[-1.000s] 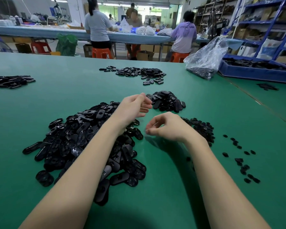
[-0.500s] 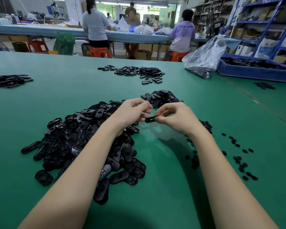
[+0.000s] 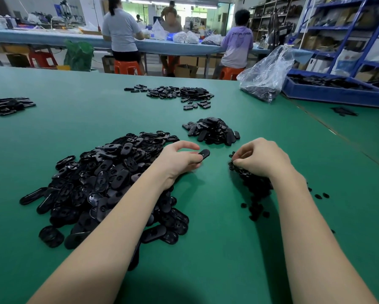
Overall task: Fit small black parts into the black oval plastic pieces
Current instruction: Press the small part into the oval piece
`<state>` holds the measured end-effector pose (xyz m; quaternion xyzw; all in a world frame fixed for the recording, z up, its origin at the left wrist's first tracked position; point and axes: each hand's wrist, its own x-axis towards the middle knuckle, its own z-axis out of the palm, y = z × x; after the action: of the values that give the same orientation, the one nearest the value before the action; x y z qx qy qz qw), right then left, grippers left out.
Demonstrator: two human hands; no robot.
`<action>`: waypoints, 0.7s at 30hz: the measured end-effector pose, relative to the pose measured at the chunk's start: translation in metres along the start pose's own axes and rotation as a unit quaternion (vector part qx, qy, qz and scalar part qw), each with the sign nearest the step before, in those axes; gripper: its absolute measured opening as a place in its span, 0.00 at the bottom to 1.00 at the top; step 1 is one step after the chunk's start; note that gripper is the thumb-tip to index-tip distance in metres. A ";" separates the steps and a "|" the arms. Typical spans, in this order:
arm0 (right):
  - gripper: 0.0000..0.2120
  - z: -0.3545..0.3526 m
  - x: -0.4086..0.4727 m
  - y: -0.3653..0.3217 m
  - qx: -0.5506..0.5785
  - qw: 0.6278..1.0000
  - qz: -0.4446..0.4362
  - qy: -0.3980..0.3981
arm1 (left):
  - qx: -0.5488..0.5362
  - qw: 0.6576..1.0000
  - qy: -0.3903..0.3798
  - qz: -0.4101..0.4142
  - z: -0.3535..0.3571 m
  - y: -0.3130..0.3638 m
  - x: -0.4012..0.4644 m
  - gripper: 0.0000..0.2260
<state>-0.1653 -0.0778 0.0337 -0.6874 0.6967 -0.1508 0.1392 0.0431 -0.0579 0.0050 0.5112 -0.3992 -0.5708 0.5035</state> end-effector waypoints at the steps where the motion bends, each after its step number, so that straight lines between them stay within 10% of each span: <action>1: 0.03 0.002 0.000 0.001 -0.004 1.000 0.005 -0.005 | 0.001 1.000 -0.001 -0.001 0.001 0.000 0.000 0.10; 9: 0.01 0.012 -0.002 0.000 -0.014 1.000 0.006 -0.005 | -0.023 1.000 -0.003 -0.004 0.000 0.000 -0.001 0.14; 15: 0.03 0.012 -0.001 -0.016 0.289 0.955 -0.059 -0.014 | -0.024 1.000 -0.014 0.012 0.001 -0.002 0.000 0.18; 21: 0.03 0.024 -0.006 -0.036 0.355 0.931 -0.060 -0.059 | -0.052 0.998 -0.017 0.030 0.001 0.000 0.001 0.11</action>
<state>-0.1226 -0.0726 0.0266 -0.6411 0.5455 -0.3557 0.4061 0.0419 -0.0588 0.0052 0.4621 -0.3925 -0.5843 0.5395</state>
